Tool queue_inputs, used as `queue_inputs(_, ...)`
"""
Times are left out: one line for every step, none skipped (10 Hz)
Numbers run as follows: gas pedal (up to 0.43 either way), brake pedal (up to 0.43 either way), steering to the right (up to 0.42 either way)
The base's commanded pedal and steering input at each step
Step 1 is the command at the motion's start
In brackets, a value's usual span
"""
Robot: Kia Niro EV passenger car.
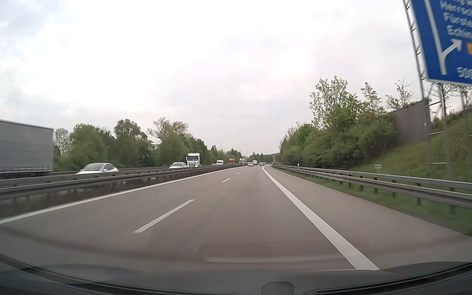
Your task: Follow the waypoints while adhering to traffic rules and regulations
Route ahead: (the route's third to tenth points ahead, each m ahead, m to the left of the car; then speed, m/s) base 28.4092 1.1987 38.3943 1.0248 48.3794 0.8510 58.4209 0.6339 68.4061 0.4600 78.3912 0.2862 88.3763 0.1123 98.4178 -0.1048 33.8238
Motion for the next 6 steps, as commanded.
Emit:
queue_inputs(0.24, 0.0, -0.001)
queue_inputs(0.248, 0.0, -0.001)
queue_inputs(0.26, 0.0, 0.0)
queue_inputs(0.28, 0.0, 0.0)
queue_inputs(0.28, 0.0, 0.0)
queue_inputs(0.28, 0.0, 0.0)
